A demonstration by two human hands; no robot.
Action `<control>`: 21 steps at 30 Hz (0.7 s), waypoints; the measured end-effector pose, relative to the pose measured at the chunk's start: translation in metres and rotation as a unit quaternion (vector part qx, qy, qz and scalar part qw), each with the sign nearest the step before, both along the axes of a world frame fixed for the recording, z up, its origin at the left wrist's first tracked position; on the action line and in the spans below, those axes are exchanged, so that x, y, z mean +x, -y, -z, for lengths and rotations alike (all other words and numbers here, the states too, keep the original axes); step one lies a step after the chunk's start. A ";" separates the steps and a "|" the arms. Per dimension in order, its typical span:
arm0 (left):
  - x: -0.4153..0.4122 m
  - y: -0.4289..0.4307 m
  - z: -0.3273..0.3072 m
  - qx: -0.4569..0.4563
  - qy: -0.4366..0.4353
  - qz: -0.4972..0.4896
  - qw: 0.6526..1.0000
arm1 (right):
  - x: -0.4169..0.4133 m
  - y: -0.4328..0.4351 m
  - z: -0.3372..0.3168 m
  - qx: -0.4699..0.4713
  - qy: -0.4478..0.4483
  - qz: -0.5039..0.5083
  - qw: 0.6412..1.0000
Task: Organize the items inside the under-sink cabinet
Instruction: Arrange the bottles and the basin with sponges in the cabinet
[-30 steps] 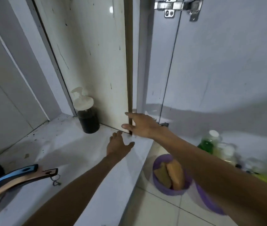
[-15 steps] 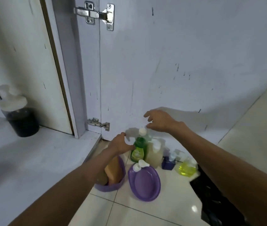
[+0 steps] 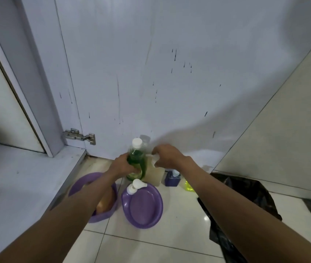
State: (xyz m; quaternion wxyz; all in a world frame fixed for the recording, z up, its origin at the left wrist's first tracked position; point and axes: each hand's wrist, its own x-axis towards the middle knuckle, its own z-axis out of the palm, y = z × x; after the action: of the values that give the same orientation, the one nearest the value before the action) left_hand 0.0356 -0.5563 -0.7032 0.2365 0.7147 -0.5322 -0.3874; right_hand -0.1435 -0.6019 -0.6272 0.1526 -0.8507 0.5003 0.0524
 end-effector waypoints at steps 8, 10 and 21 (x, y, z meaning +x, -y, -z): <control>-0.002 0.000 0.007 -0.036 0.012 -0.016 0.999 | 0.000 0.005 0.004 -0.024 -0.003 0.007 1.000; -0.002 -0.002 0.008 -0.046 0.003 -0.026 0.999 | -0.001 0.005 0.005 -0.025 -0.002 0.013 1.000; 0.049 -0.019 -0.038 -0.076 -0.050 -0.075 0.993 | 0.011 0.004 -0.007 0.001 -0.053 0.036 0.998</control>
State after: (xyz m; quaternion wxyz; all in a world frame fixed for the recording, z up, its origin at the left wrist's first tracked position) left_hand 0.0848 -0.5377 -0.6649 0.3448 0.7126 -0.4923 -0.3618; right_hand -0.1327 -0.6059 -0.6198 0.1286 -0.8278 0.5382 0.0925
